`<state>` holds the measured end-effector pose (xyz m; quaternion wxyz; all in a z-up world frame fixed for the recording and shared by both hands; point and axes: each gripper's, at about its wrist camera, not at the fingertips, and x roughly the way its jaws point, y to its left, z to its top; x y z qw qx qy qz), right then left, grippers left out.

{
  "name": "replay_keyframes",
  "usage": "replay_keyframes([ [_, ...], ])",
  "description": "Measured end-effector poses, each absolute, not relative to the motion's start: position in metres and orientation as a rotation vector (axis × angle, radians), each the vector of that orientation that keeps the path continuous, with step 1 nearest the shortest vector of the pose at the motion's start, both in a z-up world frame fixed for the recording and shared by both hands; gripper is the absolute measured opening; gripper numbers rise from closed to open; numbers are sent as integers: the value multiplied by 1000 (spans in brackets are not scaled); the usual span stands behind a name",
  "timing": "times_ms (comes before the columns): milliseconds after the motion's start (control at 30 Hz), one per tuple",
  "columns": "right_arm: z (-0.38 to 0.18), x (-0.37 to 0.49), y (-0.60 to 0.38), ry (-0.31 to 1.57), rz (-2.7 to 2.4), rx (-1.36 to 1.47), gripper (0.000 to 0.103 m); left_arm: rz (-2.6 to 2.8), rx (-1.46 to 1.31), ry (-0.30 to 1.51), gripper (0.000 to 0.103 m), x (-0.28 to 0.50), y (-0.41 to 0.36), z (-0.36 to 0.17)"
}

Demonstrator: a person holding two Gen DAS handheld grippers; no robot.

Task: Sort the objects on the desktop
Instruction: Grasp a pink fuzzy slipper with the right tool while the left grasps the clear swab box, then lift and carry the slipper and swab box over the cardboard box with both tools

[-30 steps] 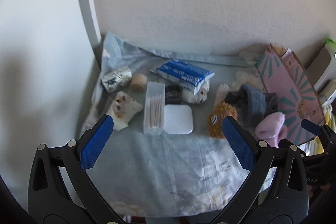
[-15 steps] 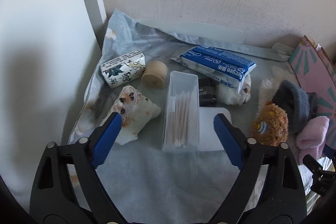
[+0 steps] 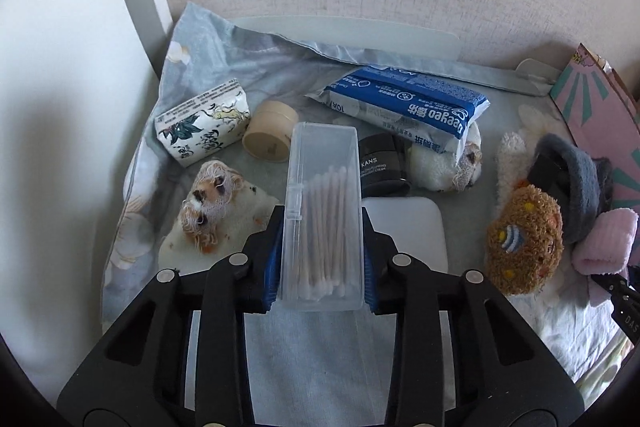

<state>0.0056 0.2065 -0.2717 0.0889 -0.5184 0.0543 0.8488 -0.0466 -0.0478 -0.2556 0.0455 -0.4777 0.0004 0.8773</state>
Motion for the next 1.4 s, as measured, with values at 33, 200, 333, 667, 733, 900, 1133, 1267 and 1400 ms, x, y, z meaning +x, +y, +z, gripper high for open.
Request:
replay_keyframes([
  [33, -271, 7, 207, 168, 2531, -1546, 25, 2681, -1460, -4, 29, -45, -48, -253],
  [200, -261, 15, 208, 169, 2563, -1541, 25, 2685, -1434, -3, 29, -39, -50, -230],
  [333, -241, 22, 202, 127, 2615, -1523, 25, 2695, -1371, 16, 29, -38, -47, -193],
  [667, -169, 7, 208, 134, 2787, -1399, 25, 2732, -1174, 76, 29, -41, -15, -88],
  [733, -153, 6, 213, 131, 2809, -1369, 25, 2740, -1139, 111, 29, -41, -2, -74],
  [900, -122, 2, 229, 101, 2840, -1292, 25, 2702, -1082, 116, 29, -45, 32, -51],
  [1133, -104, -1, 275, 104, 2813, -1258, 25, 2593, -1031, 159, 29, -53, 102, -41],
  [1267, -110, -1, 303, 110, 2768, -1298, 25, 2470, -1050, 163, 29, -65, 159, -50],
  [1400, -126, -5, 329, 126, 2711, -1373, 25, 2305, -1141, 177, 29, -79, 223, -71],
])
